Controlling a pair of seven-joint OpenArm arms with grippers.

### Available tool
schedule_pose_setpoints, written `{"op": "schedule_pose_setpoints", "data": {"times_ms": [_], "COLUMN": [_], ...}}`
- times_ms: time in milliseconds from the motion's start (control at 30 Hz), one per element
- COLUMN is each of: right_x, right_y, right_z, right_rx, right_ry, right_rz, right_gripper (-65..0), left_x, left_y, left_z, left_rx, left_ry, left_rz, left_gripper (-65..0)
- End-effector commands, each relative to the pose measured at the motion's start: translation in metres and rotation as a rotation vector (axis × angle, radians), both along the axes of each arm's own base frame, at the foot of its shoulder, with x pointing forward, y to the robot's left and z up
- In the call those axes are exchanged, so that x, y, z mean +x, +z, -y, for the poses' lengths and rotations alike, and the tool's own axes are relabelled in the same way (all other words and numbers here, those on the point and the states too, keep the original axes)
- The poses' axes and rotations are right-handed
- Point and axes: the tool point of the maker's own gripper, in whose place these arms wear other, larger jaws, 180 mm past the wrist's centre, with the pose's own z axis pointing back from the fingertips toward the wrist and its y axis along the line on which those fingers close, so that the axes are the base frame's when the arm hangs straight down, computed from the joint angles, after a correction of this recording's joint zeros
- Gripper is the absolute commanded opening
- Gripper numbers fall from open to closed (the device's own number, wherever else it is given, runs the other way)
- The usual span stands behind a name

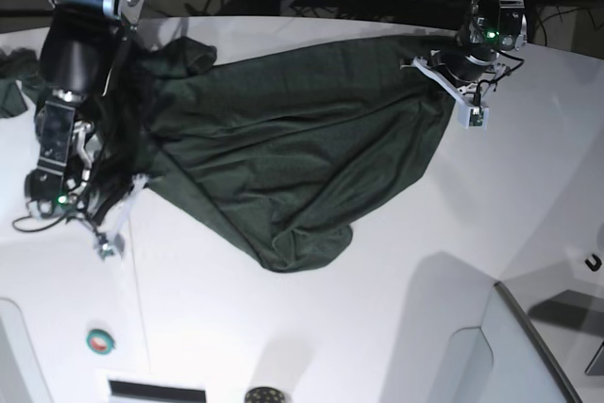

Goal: Layout the t-shirt on the table in an organized manner, then fold the t-shirt properly
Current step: 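Gather the shirt end with the right gripper while the left holds its edge, then pull the gathered shirt end away from the left gripper with the right gripper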

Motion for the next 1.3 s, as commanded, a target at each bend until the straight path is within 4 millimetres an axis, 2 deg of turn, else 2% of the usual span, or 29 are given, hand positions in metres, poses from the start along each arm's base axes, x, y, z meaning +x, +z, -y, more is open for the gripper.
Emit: {"op": "schedule_pose_setpoints", "data": {"times_ms": [0, 67, 133, 233, 367, 900, 1033, 1133, 1267], "right_x": [0.025, 0.034, 0.045, 0.055, 0.067, 0.095, 0.095, 0.090, 0.056], "right_y": [0.022, 0.033, 0.044, 0.057, 0.070, 0.099, 0.105, 0.101, 0.076], "right_z": [0.007, 0.022, 0.027, 0.040, 0.048, 0.057, 0.076, 0.081, 0.086], "right_rx": [-0.010, -0.036, -0.045, -0.068, -0.079, -0.072, -0.052, -0.054, -0.081], "right_ry": [-0.009, -0.019, -0.023, -0.031, -0.035, -0.111, -0.185, -0.200, -0.211], "right_rz": [0.088, 0.125, 0.153, 0.180, 0.232, 0.404, 0.421, 0.396, 0.253], "right_gripper": [-65.0, -65.0, -65.0, -65.0, -65.0, -65.0, -65.0, -65.0, -65.0], "left_x": [-0.010, -0.011, -0.011, -0.017, -0.020, -0.035, -0.035, -0.035, -0.034], "left_y": [-0.004, -0.005, -0.005, -0.004, -0.002, -0.004, -0.004, -0.003, -0.002], "left_z": [-0.006, -0.006, -0.009, -0.027, -0.039, -0.050, -0.054, -0.054, -0.052], "left_rx": [0.019, 0.019, 0.023, 0.039, 0.054, 0.077, 0.085, 0.087, 0.083], "left_ry": [-0.005, -0.003, 0.002, 0.052, 0.081, 0.081, 0.078, 0.077, 0.077], "left_rz": [-0.042, -0.047, -0.047, -0.050, -0.048, -0.078, -0.081, -0.080, -0.073], "left_gripper": [-65.0, -65.0, -65.0, -65.0, -65.0, -65.0, -65.0, -65.0, -65.0]}}
